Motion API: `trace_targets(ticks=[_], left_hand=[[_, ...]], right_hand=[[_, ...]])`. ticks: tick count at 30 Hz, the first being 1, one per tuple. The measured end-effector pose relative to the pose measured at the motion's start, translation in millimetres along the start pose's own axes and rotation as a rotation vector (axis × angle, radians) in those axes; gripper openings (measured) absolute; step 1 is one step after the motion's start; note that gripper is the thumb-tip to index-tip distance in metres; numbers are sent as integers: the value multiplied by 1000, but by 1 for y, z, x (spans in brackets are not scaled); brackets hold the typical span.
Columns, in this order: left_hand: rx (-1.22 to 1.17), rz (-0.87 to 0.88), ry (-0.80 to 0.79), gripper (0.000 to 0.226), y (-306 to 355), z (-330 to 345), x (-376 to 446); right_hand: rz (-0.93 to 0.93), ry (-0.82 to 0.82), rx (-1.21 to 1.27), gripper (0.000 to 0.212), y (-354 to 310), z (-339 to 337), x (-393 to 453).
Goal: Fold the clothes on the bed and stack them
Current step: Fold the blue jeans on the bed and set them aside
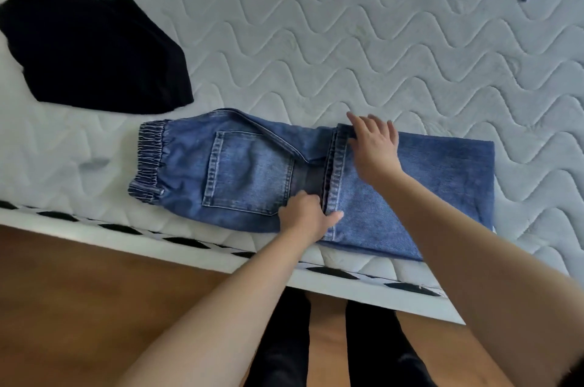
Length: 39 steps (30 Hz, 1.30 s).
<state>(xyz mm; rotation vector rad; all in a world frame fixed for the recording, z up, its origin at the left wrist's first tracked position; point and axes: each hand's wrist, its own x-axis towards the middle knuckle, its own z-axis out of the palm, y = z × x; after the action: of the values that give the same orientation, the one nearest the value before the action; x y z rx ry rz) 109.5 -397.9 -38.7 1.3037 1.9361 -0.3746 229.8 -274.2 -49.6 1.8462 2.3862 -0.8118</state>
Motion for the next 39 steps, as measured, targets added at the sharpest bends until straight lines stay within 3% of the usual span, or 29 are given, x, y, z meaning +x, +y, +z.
trace_targets(ticks=[3, 6, 15, 20, 25, 30, 34, 36, 39], left_hand=[[-187, 20, -57, 44, -4, 3, -1], [-398, 41, -50, 37, -12, 7, -11], [-438, -9, 234, 32, -35, 11, -17], [-490, 96, 411, 20, -66, -12, -15], [-445, 163, 652, 8, -148, -43, -7], [-243, 23, 830, 28, -233, -60, -2], [-223, -172, 851, 43, -269, -73, 10], [-354, -352, 787, 51, -287, -77, 16], [-815, -516, 577, 60, -310, -81, 24]], right_hand=[[47, -41, -76, 35, 0, -6, 16], [46, 20, -22, 28, -3, -8, 16], [22, 143, 17, 32, -23, 10, 10], [-42, 297, 88, 28, -45, 19, -17], [-23, 197, 294, 36, -73, 44, -43], [58, 49, 270, 55, -91, 74, -54], [90, 5, 178, 60, -94, 86, -49], [84, -19, 143, 62, -93, 89, -48], [80, -52, 140, 62, -90, 90, -48]])
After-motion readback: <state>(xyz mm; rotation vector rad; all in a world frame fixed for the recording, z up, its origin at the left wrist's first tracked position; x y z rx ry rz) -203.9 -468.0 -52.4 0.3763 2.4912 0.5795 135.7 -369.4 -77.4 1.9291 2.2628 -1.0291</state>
